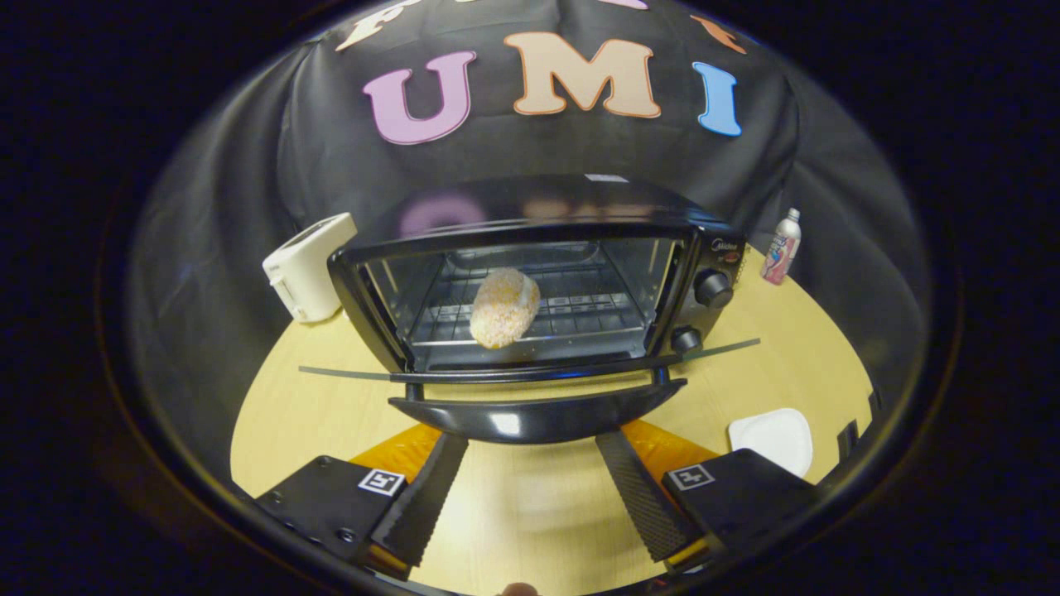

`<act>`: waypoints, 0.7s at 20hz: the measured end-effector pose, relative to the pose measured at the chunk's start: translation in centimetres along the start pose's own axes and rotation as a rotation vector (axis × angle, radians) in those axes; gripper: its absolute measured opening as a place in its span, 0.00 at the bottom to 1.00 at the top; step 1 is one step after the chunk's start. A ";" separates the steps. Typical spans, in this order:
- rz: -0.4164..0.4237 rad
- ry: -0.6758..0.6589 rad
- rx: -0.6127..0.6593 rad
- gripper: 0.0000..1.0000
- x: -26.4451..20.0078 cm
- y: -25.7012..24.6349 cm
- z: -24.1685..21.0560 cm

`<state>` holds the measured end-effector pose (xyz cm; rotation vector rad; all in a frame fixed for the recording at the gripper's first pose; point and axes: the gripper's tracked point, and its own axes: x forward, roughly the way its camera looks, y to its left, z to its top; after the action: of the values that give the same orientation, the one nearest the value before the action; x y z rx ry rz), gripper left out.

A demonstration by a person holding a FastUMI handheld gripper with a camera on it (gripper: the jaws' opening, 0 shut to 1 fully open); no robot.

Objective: Open the toaster oven, put the food inside, and close the toaster oven door.

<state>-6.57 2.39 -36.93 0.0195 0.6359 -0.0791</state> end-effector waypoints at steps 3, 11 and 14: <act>0.008 -0.023 0.008 0.99 0.4 0.2 1.5; 0.019 -0.101 0.024 0.99 0.5 0.6 5.6; 0.013 -0.102 0.025 0.99 0.4 0.3 5.8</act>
<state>-2.76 2.44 -32.51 0.0431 0.5332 -0.0750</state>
